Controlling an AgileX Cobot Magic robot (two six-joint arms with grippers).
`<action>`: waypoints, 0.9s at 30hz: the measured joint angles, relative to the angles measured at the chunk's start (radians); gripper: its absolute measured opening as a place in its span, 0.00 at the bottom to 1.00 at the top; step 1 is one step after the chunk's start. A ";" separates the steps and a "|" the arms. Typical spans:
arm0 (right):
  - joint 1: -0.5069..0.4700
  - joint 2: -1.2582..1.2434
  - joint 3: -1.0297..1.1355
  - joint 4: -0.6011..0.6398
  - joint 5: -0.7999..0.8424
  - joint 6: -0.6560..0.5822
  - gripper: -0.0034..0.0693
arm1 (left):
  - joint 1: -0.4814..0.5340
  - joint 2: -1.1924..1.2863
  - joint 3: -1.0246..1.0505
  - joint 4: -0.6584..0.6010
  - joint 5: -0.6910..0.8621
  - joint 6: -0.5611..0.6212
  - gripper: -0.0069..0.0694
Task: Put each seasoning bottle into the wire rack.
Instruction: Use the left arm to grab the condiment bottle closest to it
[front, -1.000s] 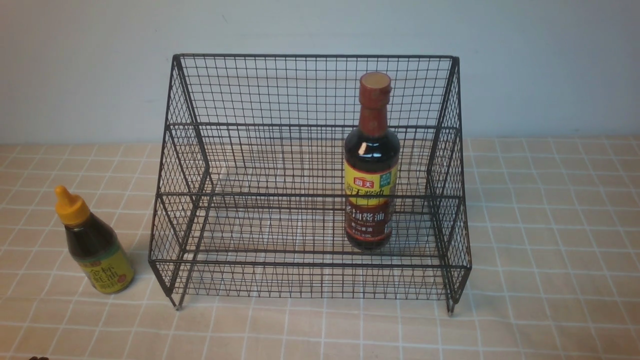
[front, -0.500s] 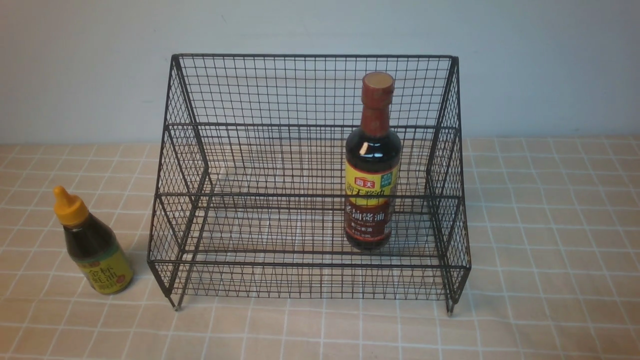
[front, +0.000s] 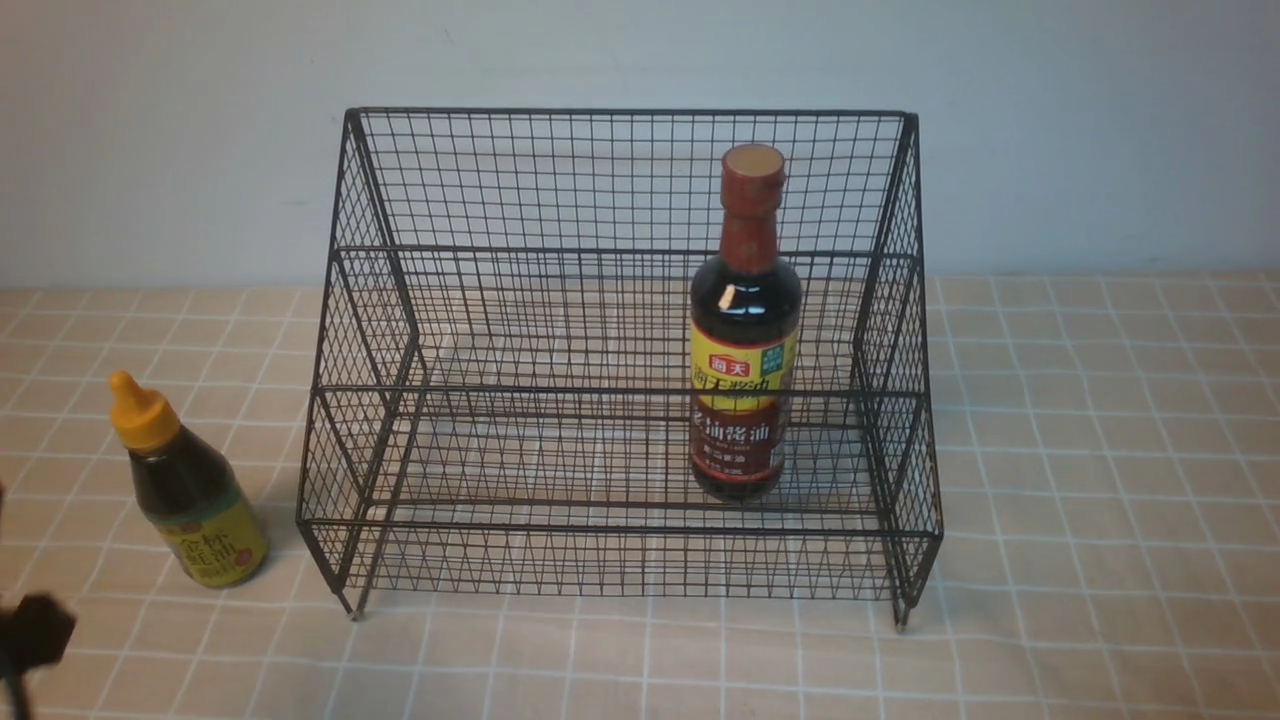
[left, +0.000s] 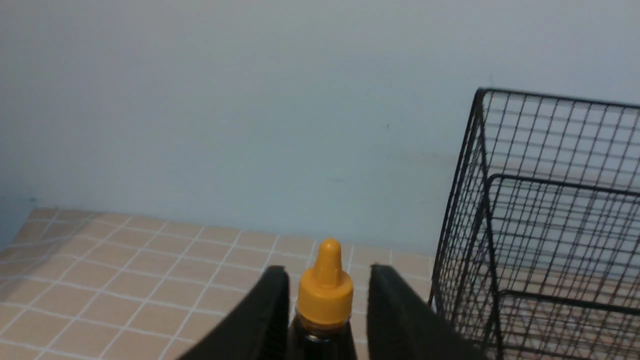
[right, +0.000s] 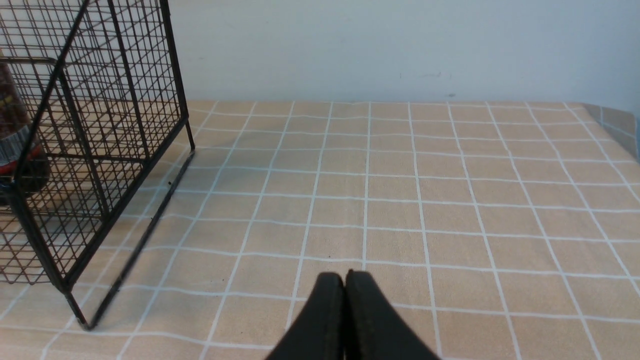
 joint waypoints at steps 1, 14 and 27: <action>0.000 0.000 0.000 0.000 0.000 0.000 0.03 | 0.000 0.033 -0.010 0.000 -0.009 -0.001 0.51; 0.000 0.000 0.000 0.000 0.000 0.000 0.03 | 0.000 0.578 -0.193 0.023 -0.238 -0.010 0.87; 0.000 0.000 0.000 0.000 0.000 0.000 0.03 | 0.000 0.770 -0.229 0.043 -0.378 -0.015 0.31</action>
